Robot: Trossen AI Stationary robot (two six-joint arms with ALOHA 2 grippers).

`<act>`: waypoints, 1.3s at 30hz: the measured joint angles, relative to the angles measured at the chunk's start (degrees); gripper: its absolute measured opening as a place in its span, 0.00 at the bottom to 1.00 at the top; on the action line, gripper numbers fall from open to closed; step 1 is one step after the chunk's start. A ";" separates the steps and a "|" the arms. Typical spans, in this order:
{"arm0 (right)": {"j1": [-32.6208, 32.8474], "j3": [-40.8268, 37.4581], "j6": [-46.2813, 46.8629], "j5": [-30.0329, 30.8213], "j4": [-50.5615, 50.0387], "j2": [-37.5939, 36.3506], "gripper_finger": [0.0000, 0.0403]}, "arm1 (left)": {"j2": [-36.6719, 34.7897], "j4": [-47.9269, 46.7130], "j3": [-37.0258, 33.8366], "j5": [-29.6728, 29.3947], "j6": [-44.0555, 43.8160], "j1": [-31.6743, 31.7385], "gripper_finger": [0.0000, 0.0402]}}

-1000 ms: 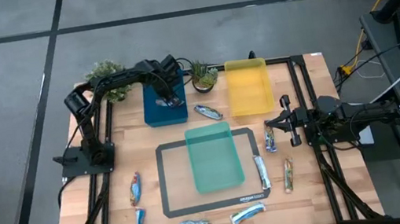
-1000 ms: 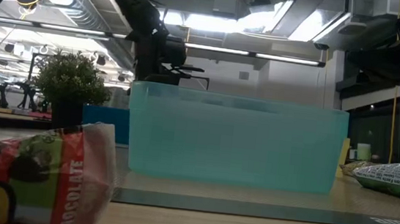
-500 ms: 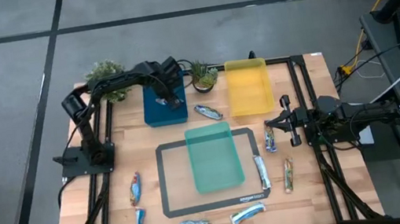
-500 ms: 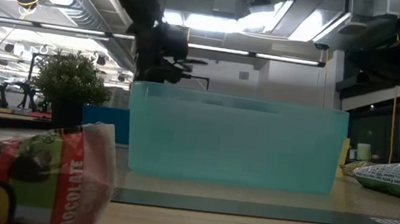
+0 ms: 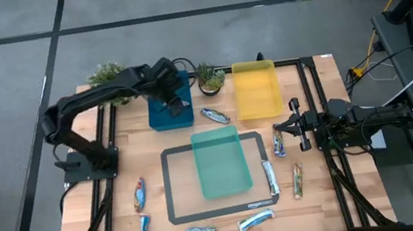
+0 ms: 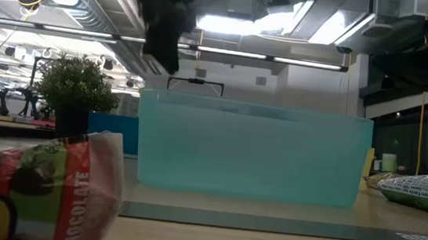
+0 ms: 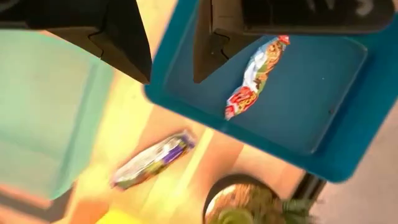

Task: Pick and place Granola Bars by type
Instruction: Put the red granola bar into the dark blue bin

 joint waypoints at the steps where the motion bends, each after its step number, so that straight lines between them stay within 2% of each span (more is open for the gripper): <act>1: 0.00 0.00 0.01 0.02 0.01 -0.01 0.04 | -1.27 -0.11 -0.01 -0.03 -0.44 -0.62 0.27; 8: 0.00 0.00 0.01 0.02 0.02 -0.02 0.04 | -8.60 -0.68 -0.02 -0.05 -3.57 -5.54 0.27; 16: -0.02 0.00 0.01 0.02 0.02 -0.02 0.04 | -13.43 -1.64 0.01 -0.05 -9.41 -12.40 0.26; 26: -0.02 0.00 0.01 0.02 0.00 0.00 0.04 | -14.41 -8.63 0.01 0.60 -13.68 -23.35 0.25; 39: 0.00 0.00 -0.01 0.00 0.00 0.00 0.04 | -14.41 -14.80 0.01 1.62 -27.19 -35.98 0.25</act>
